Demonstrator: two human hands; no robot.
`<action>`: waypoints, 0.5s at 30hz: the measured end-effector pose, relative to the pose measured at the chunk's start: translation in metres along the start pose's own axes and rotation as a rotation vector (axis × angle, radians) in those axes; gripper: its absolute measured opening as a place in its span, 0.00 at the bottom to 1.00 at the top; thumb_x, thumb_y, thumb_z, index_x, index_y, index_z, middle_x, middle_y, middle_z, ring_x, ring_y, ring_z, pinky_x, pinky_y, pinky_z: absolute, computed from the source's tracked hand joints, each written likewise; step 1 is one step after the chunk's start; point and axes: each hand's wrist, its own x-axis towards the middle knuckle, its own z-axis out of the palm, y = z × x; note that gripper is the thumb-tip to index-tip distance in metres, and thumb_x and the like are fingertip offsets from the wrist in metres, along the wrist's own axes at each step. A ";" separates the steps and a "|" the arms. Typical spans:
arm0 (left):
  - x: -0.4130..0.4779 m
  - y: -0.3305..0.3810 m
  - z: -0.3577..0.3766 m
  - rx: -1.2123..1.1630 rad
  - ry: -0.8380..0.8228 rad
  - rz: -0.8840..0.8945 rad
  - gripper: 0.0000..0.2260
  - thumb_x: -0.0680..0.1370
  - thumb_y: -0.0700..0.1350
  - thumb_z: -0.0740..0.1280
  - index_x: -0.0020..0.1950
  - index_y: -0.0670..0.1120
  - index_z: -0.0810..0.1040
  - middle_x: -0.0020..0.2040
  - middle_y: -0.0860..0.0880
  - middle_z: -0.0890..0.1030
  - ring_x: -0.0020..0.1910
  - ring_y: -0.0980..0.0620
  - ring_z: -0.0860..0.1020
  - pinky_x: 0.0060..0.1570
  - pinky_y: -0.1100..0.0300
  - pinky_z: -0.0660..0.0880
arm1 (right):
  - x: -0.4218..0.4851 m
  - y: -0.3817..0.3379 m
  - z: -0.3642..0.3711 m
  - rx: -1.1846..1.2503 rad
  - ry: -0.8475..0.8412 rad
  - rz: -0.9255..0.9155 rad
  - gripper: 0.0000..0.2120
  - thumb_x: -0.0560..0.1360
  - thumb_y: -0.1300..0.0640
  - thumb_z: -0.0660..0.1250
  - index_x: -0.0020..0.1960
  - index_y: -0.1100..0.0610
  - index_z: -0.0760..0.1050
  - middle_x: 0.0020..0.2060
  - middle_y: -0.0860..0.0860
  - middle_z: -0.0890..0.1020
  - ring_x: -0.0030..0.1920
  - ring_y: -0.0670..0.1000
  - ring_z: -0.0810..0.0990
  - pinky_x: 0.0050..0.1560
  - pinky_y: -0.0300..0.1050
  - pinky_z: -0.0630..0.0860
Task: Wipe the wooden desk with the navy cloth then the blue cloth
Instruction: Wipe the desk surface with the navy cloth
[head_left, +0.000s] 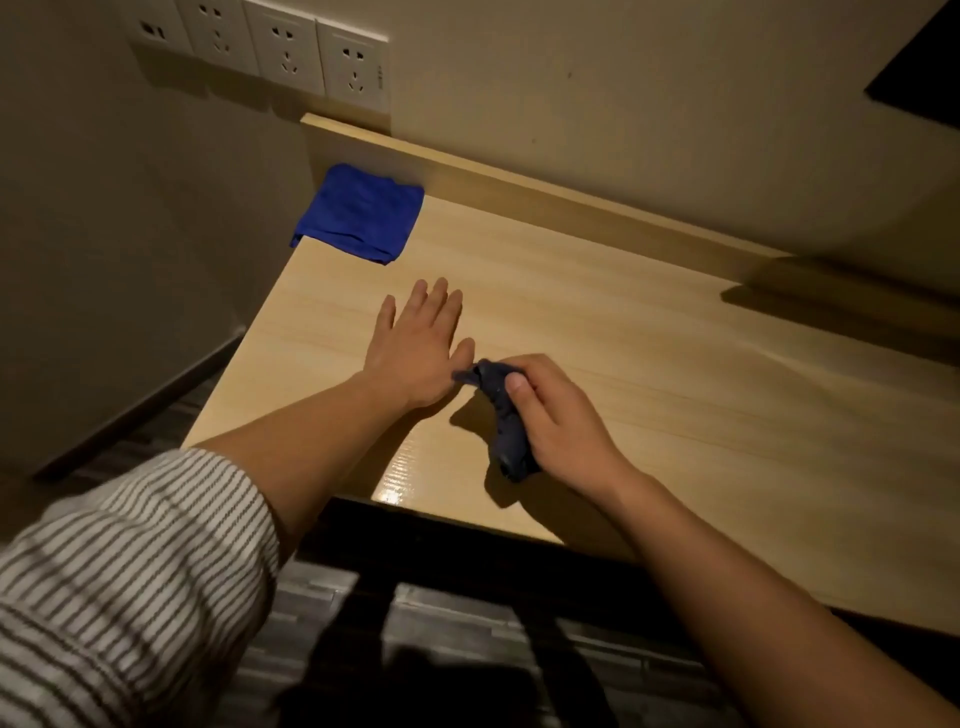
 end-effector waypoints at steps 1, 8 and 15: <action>0.002 0.005 0.005 0.019 -0.015 -0.009 0.32 0.86 0.61 0.46 0.88 0.49 0.47 0.88 0.46 0.45 0.86 0.44 0.43 0.82 0.36 0.44 | 0.012 0.006 -0.011 -0.051 0.016 -0.015 0.11 0.86 0.63 0.59 0.64 0.62 0.78 0.55 0.55 0.79 0.55 0.50 0.77 0.56 0.36 0.69; 0.005 0.004 0.024 0.100 0.001 -0.045 0.33 0.84 0.64 0.37 0.87 0.51 0.41 0.88 0.49 0.41 0.86 0.46 0.38 0.82 0.38 0.40 | 0.115 0.076 -0.075 -0.402 -0.008 -0.055 0.13 0.87 0.61 0.57 0.67 0.62 0.76 0.61 0.60 0.78 0.62 0.61 0.74 0.64 0.55 0.69; 0.005 0.007 0.026 0.117 0.019 -0.068 0.33 0.85 0.64 0.38 0.87 0.52 0.42 0.87 0.51 0.40 0.86 0.49 0.37 0.82 0.40 0.39 | 0.204 0.145 -0.102 -0.711 -0.088 -0.111 0.18 0.87 0.50 0.54 0.73 0.49 0.73 0.73 0.51 0.73 0.68 0.60 0.69 0.64 0.58 0.65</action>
